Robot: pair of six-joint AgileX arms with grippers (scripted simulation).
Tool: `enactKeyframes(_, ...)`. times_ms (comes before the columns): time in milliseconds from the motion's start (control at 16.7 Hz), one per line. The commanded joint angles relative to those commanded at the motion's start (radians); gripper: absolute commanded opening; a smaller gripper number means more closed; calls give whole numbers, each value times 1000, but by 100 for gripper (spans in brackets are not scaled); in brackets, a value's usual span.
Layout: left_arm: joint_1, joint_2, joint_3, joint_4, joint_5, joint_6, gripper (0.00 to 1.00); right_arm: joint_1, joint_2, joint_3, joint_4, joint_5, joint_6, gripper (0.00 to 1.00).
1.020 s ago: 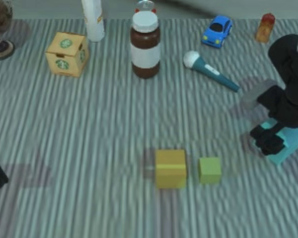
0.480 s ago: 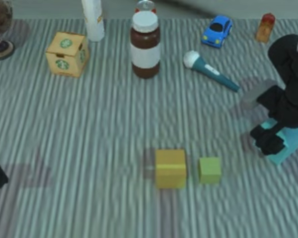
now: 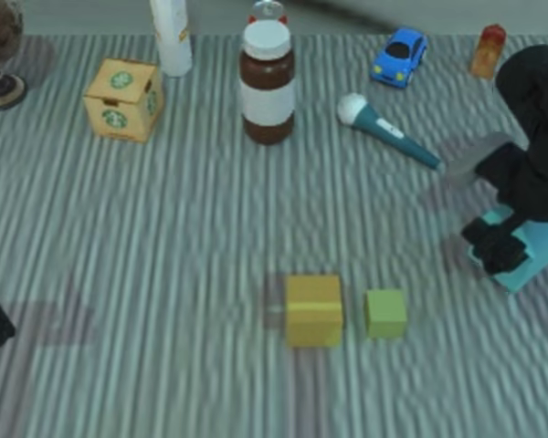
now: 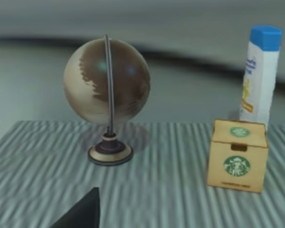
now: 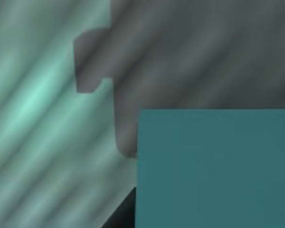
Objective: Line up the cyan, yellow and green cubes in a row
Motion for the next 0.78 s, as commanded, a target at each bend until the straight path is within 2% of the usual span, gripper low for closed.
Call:
enactKeyframes(300, 0, 0, 0, 0, 0, 0, 100, 3, -67, 96, -170, 0, 1, 0)
enactKeyframes(600, 0, 0, 0, 0, 0, 0, 100, -1, -67, 99, -174, 0, 4, 0)
enactKeyframes(780, 0, 0, 0, 0, 0, 0, 100, 41, -29, 161, -201, 1, 69, 0)
